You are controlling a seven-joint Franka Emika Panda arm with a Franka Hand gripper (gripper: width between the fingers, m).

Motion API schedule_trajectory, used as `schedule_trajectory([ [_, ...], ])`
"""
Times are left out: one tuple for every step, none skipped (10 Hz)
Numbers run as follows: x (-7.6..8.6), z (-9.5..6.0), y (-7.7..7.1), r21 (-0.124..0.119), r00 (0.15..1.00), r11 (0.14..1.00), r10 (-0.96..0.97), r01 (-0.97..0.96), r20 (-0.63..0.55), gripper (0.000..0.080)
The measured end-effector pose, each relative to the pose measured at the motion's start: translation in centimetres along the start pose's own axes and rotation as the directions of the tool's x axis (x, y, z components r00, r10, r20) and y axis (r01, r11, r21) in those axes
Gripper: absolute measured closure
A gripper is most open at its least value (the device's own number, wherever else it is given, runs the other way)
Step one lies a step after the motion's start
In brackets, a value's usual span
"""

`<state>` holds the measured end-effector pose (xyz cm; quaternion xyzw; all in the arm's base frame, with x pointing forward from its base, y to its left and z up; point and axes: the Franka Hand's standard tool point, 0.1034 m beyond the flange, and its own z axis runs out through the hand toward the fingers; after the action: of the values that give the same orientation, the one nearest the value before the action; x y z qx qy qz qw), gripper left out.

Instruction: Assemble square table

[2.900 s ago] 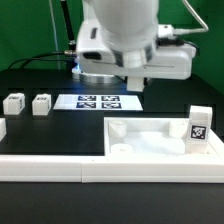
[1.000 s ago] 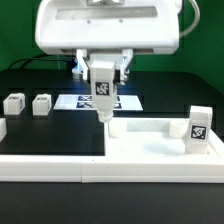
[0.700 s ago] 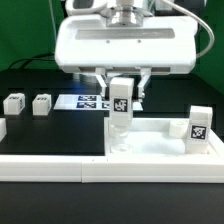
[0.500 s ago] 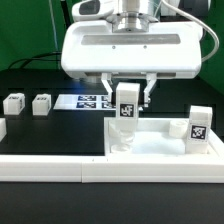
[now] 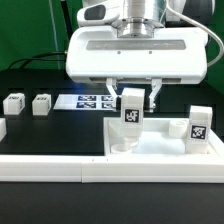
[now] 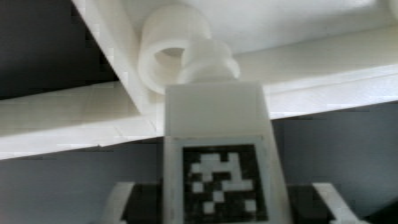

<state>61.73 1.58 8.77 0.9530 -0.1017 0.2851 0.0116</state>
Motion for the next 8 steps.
schedule_trajectory([
  [0.0,0.0,0.1,-0.002,1.0,1.0,-0.002,0.002,-0.004,0.0509],
  [0.0,0.0,0.4,-0.005,1.0,1.0,-0.007,0.007,-0.008,0.0509],
  [-0.1,0.0,1.1,-0.014,1.0,1.0,-0.011,0.011,-0.021,0.0509],
  [0.0,0.1,1.6,-0.021,0.999,1.0,-0.011,0.01,-0.039,0.0509],
  [0.1,0.2,1.5,-0.02,0.999,1.0,-0.012,0.011,-0.038,0.0509],
  [0.1,0.2,1.4,-0.02,0.999,1.0,-0.013,0.012,-0.038,0.0509],
  [-0.2,0.4,1.4,-0.02,0.999,1.0,-0.014,0.014,-0.032,0.0509],
  [-0.6,0.6,1.2,-0.02,1.0,1.0,-0.017,0.017,-0.026,0.0509],
])
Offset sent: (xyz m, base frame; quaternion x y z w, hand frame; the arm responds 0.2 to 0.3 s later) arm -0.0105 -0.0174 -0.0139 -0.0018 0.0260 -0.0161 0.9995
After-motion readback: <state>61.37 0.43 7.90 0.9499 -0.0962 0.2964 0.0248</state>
